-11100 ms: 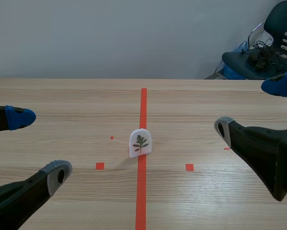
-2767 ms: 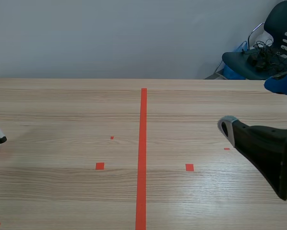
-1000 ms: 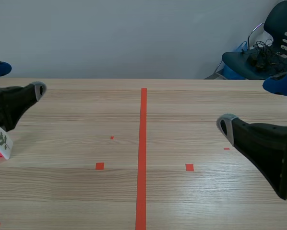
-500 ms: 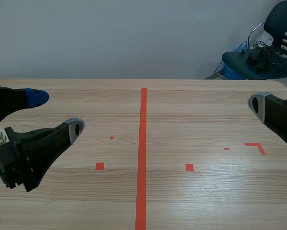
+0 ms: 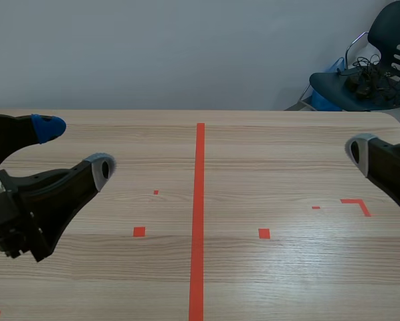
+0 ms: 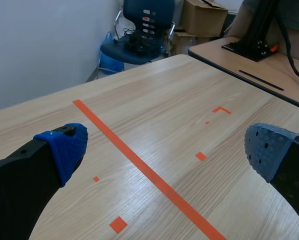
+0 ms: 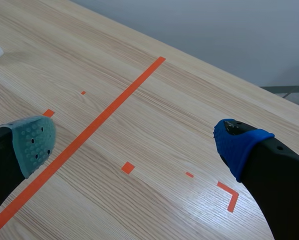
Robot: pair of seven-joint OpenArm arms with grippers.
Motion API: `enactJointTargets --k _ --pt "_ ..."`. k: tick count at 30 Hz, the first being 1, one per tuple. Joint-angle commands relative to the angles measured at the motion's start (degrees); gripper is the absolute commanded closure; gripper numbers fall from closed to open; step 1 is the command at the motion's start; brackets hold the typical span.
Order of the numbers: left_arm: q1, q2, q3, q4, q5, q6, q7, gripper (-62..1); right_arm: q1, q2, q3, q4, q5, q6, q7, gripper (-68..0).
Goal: Do the leaf sorting experiment
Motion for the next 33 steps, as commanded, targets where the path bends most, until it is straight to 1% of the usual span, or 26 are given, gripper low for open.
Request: enactJointTargets --k 1,3,4,11,16,18,25,31,33 --pt "0.6 0.3 -0.4 0.8 -0.5 -2.6 -0.5 -62.3 -0.1 0.1 0.0 1.1 0.6 -0.2 0.6 -67.9" --pt "0.6 0.3 -0.4 0.8 -0.5 -4.9 -0.5 -62.3 -0.1 0.1 0.0 1.1 0.6 -0.2 0.6 -67.9" --pt "0.6 0.3 -0.4 0.8 -0.5 -5.3 -0.5 -62.3 -0.1 0.1 0.0 1.1 0.6 -0.2 0.6 -67.9" --pt "0.6 0.7 -0.5 0.8 -0.5 -5.1 -0.5 -62.3 -0.1 0.1 0.0 1.1 0.6 -0.2 0.6 -67.9" --pt "0.6 3.6 -0.5 0.8 -0.5 -5.1 -0.4 -62.3 -0.1 0.1 0.0 1.1 0.6 -0.2 0.6 -67.9" --pt "0.6 4.1 -0.5 0.8 -0.5 -5.1 0.2 -62.3 -0.1 0.2 0.0 1.1 0.3 -0.2 0.6 -67.9" --pt "0.5 4.1 -1.3 0.8 -0.5 -4.9 4.8 -62.3 -0.1 0.2 0.0 1.1 0.3 -0.2 0.7 -67.9" --pt "0.2 4.1 -1.4 0.8 -0.5 -4.9 5.1 -62.3 0.0 0.2 0.0 1.1 0.3 -0.2 0.7 -67.9" --pt "0.2 4.1 -1.4 0.8 -0.5 -5.5 5.0 -62.3 0.0 0.2 0.0 1.1 0.3 -0.2 0.7 -67.9"
